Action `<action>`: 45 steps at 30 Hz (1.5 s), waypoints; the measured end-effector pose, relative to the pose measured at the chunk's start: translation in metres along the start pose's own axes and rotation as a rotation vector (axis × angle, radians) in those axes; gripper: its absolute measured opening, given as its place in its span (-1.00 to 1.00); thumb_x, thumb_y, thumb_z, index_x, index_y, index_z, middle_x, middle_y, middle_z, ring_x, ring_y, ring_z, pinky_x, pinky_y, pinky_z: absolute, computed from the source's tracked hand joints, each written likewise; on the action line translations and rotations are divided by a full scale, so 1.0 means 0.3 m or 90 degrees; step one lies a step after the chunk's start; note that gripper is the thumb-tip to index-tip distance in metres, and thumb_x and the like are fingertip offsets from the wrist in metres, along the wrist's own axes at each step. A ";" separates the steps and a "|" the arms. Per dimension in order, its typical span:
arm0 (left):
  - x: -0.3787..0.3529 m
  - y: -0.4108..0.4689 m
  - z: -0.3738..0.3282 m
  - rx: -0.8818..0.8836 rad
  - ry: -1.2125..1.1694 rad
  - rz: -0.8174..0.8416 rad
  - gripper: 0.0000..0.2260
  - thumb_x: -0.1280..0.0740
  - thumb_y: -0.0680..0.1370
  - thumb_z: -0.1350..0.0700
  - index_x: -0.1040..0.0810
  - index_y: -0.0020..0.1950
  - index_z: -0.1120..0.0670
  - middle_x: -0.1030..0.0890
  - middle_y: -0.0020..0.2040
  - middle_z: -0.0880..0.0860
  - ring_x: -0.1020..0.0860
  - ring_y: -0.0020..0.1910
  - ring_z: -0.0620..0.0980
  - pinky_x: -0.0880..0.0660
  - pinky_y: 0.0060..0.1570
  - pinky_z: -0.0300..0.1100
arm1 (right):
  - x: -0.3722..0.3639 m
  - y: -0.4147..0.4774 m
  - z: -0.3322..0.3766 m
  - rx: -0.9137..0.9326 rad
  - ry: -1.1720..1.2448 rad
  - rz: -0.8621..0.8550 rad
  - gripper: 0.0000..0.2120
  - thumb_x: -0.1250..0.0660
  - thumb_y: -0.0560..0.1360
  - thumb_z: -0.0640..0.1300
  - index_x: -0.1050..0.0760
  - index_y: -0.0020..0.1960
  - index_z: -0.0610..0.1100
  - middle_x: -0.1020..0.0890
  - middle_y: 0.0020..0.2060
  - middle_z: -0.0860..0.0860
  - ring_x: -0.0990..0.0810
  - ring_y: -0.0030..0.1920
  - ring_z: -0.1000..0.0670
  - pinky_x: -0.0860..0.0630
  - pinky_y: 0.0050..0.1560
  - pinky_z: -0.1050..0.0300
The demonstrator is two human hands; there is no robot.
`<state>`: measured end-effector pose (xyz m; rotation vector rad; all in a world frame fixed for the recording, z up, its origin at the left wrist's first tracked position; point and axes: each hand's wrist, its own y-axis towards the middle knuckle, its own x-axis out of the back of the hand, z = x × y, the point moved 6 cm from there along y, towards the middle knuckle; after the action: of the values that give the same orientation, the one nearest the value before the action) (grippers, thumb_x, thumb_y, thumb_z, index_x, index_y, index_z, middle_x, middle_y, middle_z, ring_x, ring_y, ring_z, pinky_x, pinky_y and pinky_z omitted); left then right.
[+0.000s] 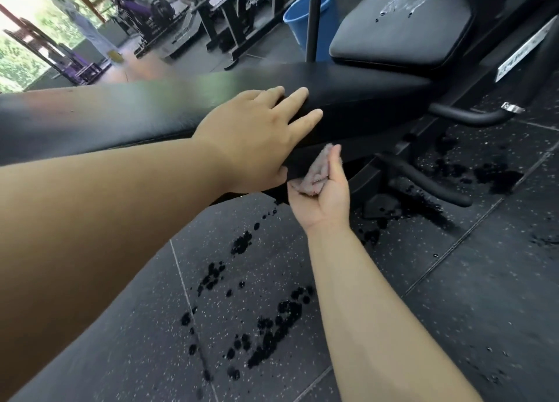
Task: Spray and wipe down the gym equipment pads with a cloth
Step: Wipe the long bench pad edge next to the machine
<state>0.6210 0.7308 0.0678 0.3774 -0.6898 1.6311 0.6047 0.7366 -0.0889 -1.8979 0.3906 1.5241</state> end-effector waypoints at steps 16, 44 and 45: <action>0.008 -0.133 0.094 0.001 -0.149 -0.014 -0.39 -0.18 0.62 0.06 0.01 0.62 0.00 -0.02 0.62 0.00 -0.11 0.57 0.05 -0.20 0.44 -0.08 | -0.047 -0.069 -0.150 0.007 0.003 -0.006 -0.61 -0.21 0.62 0.07 -0.48 0.37 -0.07 -0.32 0.48 -0.07 -0.27 0.50 -0.12 -0.21 0.47 0.00; 0.009 -0.248 0.151 0.079 -0.096 -0.052 -0.35 -0.25 0.57 -0.01 -0.03 0.60 0.01 -0.30 0.48 0.01 -0.36 0.38 0.10 -0.52 0.06 0.06 | -0.028 -0.176 -0.192 0.012 -0.100 -0.135 -0.75 -0.22 0.65 -0.04 -0.53 0.08 -0.21 -0.61 0.02 -0.05 -0.60 0.20 -0.11 -0.53 0.26 0.04; 0.012 -0.254 0.153 0.078 -0.094 -0.056 -0.35 -0.24 0.57 -0.01 -0.03 0.60 0.01 -0.28 0.49 0.01 -0.33 0.40 0.09 -0.52 0.05 0.05 | -0.048 -0.178 -0.200 0.003 -0.075 -0.110 -0.71 -0.16 0.68 -0.03 -0.51 0.06 -0.23 -0.60 0.03 -0.03 -0.61 0.13 -0.10 -0.53 0.21 0.08</action>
<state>0.6883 0.7094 0.1221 0.6144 -0.6758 1.5775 0.6779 0.7338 -0.0527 -1.7777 0.1720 1.5086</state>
